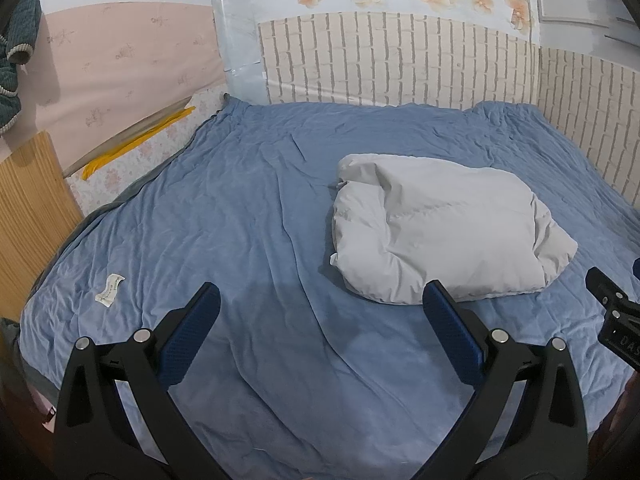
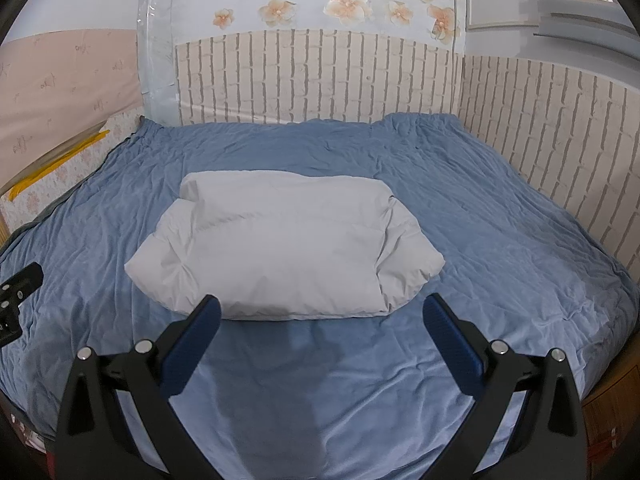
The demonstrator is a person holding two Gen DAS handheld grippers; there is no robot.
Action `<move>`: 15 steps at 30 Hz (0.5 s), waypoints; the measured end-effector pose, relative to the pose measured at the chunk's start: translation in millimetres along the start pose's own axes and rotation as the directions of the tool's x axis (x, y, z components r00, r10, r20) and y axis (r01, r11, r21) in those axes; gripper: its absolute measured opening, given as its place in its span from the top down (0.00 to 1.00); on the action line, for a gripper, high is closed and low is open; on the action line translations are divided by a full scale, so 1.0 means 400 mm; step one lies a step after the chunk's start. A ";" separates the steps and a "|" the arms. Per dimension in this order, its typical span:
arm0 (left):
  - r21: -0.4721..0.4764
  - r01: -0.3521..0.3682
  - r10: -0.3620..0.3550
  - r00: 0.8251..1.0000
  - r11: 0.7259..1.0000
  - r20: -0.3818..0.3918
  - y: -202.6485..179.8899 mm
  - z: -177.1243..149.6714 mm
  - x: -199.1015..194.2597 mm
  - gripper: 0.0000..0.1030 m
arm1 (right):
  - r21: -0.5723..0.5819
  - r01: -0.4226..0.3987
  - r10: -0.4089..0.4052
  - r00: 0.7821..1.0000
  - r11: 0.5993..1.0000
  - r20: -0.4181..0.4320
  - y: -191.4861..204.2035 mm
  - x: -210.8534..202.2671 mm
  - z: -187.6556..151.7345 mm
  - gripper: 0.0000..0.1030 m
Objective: Fold large clothes
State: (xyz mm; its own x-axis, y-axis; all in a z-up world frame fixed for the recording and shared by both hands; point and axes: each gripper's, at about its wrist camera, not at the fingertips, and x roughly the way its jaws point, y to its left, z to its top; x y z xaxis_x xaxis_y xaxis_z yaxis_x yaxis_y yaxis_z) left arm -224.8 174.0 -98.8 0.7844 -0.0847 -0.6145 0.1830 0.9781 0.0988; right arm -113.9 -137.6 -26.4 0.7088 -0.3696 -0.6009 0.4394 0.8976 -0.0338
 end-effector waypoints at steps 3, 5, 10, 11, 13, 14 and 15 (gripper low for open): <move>0.010 -0.006 0.006 1.000 1.000 0.002 -0.004 -0.002 0.000 0.03 | -0.001 -0.001 0.001 1.000 1.000 -0.002 -0.001 0.001 0.000 0.02; 0.015 -0.006 0.006 1.000 1.000 0.002 -0.006 -0.003 0.000 0.03 | -0.002 0.000 0.000 1.000 1.000 -0.001 0.000 0.001 0.001 0.02; 0.015 -0.007 0.007 1.000 1.000 0.002 -0.007 -0.002 0.000 0.03 | -0.003 0.003 -0.003 1.000 1.000 0.000 -0.004 0.002 -0.002 0.02; 0.015 -0.008 0.008 1.000 1.000 0.001 -0.006 -0.002 0.000 0.03 | -0.004 0.004 -0.004 1.000 1.000 0.001 -0.007 0.002 -0.004 0.02; 0.012 -0.009 0.009 1.000 1.000 0.000 -0.007 -0.002 0.000 0.03 | -0.003 0.005 -0.005 1.000 1.000 0.002 -0.011 0.001 -0.006 0.02; 0.011 -0.009 0.009 1.000 1.000 0.000 -0.006 -0.002 0.001 0.03 | -0.004 0.005 -0.005 1.000 1.000 0.001 -0.012 0.002 -0.007 0.02; 0.011 -0.009 0.009 1.000 1.000 0.000 -0.006 -0.002 0.001 0.03 | -0.005 0.005 -0.005 1.000 1.000 0.000 -0.014 0.002 -0.007 0.02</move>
State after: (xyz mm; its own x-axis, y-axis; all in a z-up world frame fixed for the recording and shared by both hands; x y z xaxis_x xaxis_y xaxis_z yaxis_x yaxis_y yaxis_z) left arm -225.5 171.7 -99.7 0.7861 -0.0761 -0.6134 0.1825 0.9767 0.1127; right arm -117.4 -142.3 -29.0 0.7069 -0.3739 -0.6004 0.4402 0.8970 -0.0402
